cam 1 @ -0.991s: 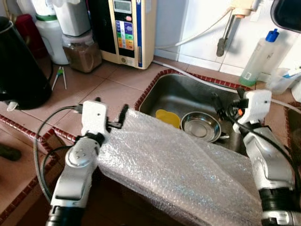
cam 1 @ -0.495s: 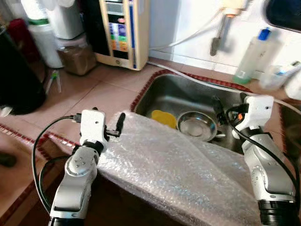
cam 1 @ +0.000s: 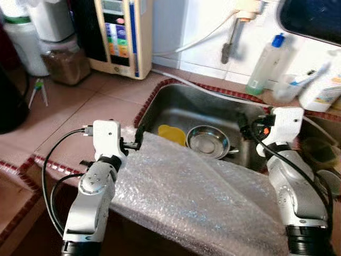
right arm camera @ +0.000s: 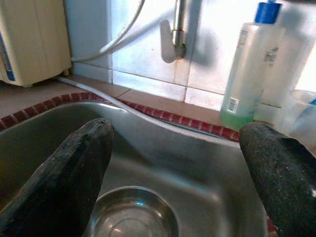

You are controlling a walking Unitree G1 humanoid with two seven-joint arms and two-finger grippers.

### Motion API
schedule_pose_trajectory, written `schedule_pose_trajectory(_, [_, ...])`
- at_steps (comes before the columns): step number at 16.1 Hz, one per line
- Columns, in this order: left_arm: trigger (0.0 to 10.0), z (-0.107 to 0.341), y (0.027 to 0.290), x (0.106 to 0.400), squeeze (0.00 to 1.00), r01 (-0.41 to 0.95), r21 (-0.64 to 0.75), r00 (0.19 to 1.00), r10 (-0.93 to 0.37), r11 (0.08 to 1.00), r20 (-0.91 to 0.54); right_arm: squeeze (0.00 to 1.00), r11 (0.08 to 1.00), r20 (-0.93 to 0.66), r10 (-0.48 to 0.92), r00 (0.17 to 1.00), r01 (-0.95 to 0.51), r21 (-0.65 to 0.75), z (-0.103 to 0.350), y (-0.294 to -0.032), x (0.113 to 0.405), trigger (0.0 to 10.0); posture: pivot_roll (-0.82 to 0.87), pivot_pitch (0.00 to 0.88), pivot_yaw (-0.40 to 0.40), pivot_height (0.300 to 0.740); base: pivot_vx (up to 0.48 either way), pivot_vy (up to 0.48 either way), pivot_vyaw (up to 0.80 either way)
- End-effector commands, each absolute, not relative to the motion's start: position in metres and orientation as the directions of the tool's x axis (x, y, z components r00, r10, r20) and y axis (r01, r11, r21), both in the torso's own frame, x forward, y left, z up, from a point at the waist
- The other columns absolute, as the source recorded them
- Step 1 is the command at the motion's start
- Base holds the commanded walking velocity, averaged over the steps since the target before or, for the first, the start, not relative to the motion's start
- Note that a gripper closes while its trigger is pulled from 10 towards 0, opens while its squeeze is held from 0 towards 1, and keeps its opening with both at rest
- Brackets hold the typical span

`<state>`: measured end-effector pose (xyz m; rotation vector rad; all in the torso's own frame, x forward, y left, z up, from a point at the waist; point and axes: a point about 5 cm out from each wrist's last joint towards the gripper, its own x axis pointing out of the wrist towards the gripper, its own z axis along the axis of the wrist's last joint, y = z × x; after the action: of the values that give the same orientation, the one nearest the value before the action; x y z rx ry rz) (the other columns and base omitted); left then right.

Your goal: Kitchen organization

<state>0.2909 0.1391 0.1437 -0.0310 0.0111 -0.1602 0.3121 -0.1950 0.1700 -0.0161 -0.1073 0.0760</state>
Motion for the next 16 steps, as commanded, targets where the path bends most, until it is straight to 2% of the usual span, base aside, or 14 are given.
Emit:
schedule_pose_trajectory(1, [10.0,0.1400,0.1358,0.2898,0.00,0.178,-0.036,0.983,-0.179,0.983,-0.039,0.15,0.998,0.107,0.063,0.992,-0.061,-0.020,0.1697,-0.1945,0.3110,10.0,-0.05,0.048,-0.018,0.740,0.000,0.000,-0.79])
schedule_pose_trajectory(2, [10.0,0.1388,0.1348,0.2893,0.00,0.188,-0.023,0.981,-0.189,0.982,-0.053,0.00,0.999,0.110,0.052,0.993,-0.052,-0.004,0.1684,-0.1941,0.3118,10.0,-0.04,0.054,-0.010,0.740,0.000,0.000,-0.77])
schedule_pose_trajectory(9, [10.0,0.1362,0.1272,0.2876,0.00,0.246,-0.023,0.965,-0.247,0.969,-0.086,0.00,0.999,0.097,0.053,0.994,-0.054,0.008,0.1634,-0.1865,0.3114,10.0,-0.04,0.065,-0.008,0.740,0.000,0.000,-0.08])
schedule_pose_trajectory(16, [10.0,0.1341,0.1263,0.2891,0.00,0.234,-0.014,0.965,-0.234,0.972,-0.116,0.00,0.999,0.091,0.040,0.995,-0.042,0.025,0.1647,-0.1882,0.3144,10.0,-0.04,0.067,-0.018,0.740,0.000,0.000,0.00])
